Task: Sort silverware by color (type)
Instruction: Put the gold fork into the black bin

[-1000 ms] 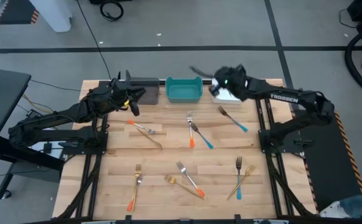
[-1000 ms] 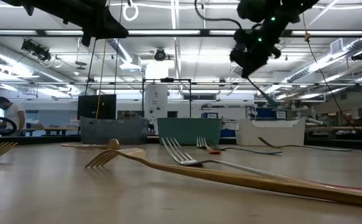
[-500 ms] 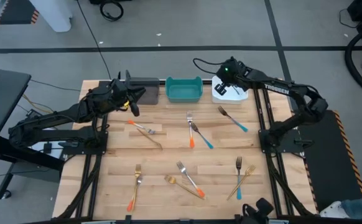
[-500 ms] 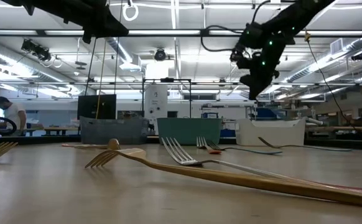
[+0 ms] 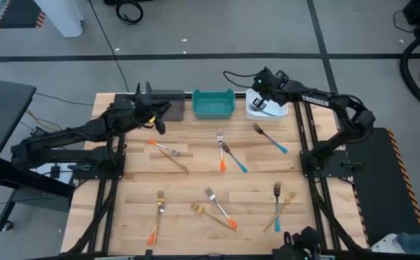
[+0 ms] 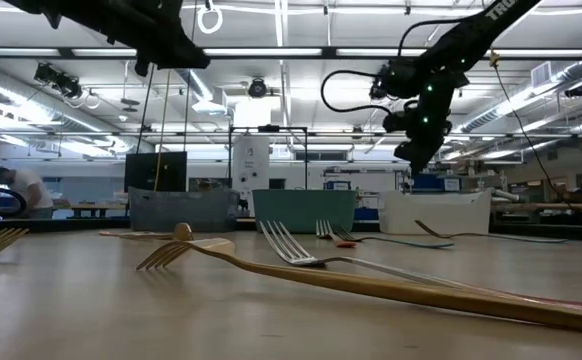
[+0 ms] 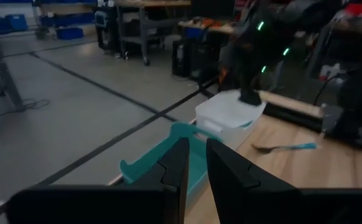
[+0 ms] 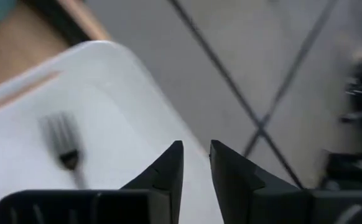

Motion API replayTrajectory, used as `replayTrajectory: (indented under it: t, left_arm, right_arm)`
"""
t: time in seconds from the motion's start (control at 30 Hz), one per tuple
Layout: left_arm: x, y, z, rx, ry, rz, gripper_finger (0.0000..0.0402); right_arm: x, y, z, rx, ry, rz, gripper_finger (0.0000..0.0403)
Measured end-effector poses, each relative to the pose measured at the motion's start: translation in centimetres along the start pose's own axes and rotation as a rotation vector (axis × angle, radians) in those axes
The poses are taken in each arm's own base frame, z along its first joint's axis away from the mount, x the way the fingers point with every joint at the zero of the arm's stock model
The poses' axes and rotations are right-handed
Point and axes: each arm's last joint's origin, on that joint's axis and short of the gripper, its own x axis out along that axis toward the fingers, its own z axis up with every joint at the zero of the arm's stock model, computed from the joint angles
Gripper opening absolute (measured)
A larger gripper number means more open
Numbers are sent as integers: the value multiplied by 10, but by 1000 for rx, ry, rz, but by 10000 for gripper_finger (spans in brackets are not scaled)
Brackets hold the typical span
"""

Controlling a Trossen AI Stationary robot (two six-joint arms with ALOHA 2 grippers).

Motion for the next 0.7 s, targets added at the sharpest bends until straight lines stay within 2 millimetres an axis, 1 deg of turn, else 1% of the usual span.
replayTrajectory:
  t: [0.1, 0.2, 0.33, 0.43, 0.53, 0.7]
  left_arm:
    - [8, -2, -6, 13, 41, 18, 64]
    - [15, -3, -14, 28, 99, 24, 64]
    - [20, -4, -28, 86, 217, 18, 64]
    - [20, -5, -39, 150, 324, -42, 64]
    - [17, -5, -49, 214, 429, -93, 64]
    - [11, -3, -59, 366, 544, -187, 64]
  right_arm:
    - [-13, -8, 2, 9, -9, -67, 90]
    - [-32, -15, 8, 31, -61, -75, 90]
    - [-55, -22, 18, 110, -168, -39, 89]
    - [-67, -25, 22, 178, -249, 5, 90]
    - [-72, -26, 25, 234, -293, 43, 91]
    - [-71, -25, 25, 295, -300, 91, 91]
